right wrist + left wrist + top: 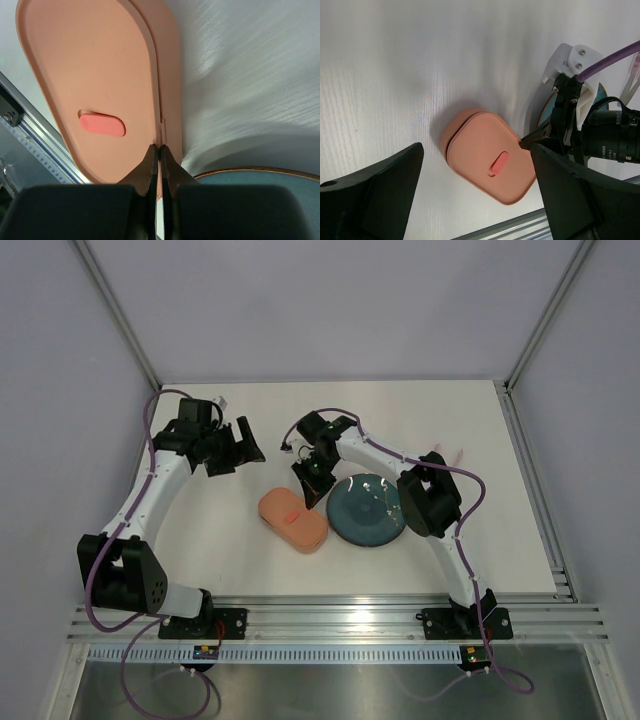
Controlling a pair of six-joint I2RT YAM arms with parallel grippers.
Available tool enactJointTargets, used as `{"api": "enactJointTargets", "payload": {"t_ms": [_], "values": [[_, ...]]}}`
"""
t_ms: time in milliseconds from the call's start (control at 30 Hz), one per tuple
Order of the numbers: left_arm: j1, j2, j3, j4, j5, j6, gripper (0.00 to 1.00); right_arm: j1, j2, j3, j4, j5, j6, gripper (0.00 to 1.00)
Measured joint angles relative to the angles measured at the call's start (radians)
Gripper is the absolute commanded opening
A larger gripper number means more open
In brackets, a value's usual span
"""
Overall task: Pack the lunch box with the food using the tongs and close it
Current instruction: Close the box lid on the packing box.
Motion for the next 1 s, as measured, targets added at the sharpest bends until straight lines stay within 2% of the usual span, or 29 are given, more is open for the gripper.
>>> {"api": "enactJointTargets", "payload": {"t_ms": [167,333,467,600,633,700,733,833,867,900,967,1000], "values": [[0.000,0.002,-0.029,0.010,0.009,-0.003,0.89,0.001,0.000,0.002,0.001,0.003,0.006,0.30],[0.000,0.002,-0.039,0.014,0.018,-0.004,0.84,0.002,0.000,0.002,0.002,0.004,0.011,0.45],[0.000,0.002,-0.048,0.021,0.028,-0.009,0.78,0.004,-0.001,0.003,0.002,0.004,0.020,0.52],[-0.001,0.002,-0.059,0.028,0.038,-0.013,0.62,0.005,-0.018,0.003,0.003,0.004,0.025,0.56],[-0.002,0.002,-0.061,0.029,0.040,-0.016,0.49,0.005,-0.028,0.003,0.003,0.004,0.029,0.56],[-0.007,0.002,-0.065,0.035,0.045,-0.019,0.33,0.005,-0.063,-0.002,0.016,0.006,0.043,0.57],[-0.010,0.002,-0.069,0.037,0.047,-0.018,0.19,0.005,-0.087,-0.012,0.033,0.012,0.051,0.57],[-0.032,0.002,-0.082,0.041,0.052,-0.023,0.03,0.005,-0.195,-0.068,0.074,0.039,0.080,0.47],[-0.047,0.002,-0.087,0.042,0.052,-0.024,0.00,0.005,-0.239,-0.097,0.097,0.054,0.095,0.40],[-0.063,0.004,-0.090,0.041,0.052,-0.025,0.00,0.005,-0.272,-0.120,0.109,0.059,0.107,0.19],[-0.095,0.014,-0.094,0.048,0.053,-0.027,0.00,0.005,-0.349,-0.184,0.156,0.077,0.152,0.03],[-0.106,0.019,-0.097,0.053,0.053,-0.027,0.00,0.005,-0.381,-0.218,0.182,0.082,0.180,0.00]]}}
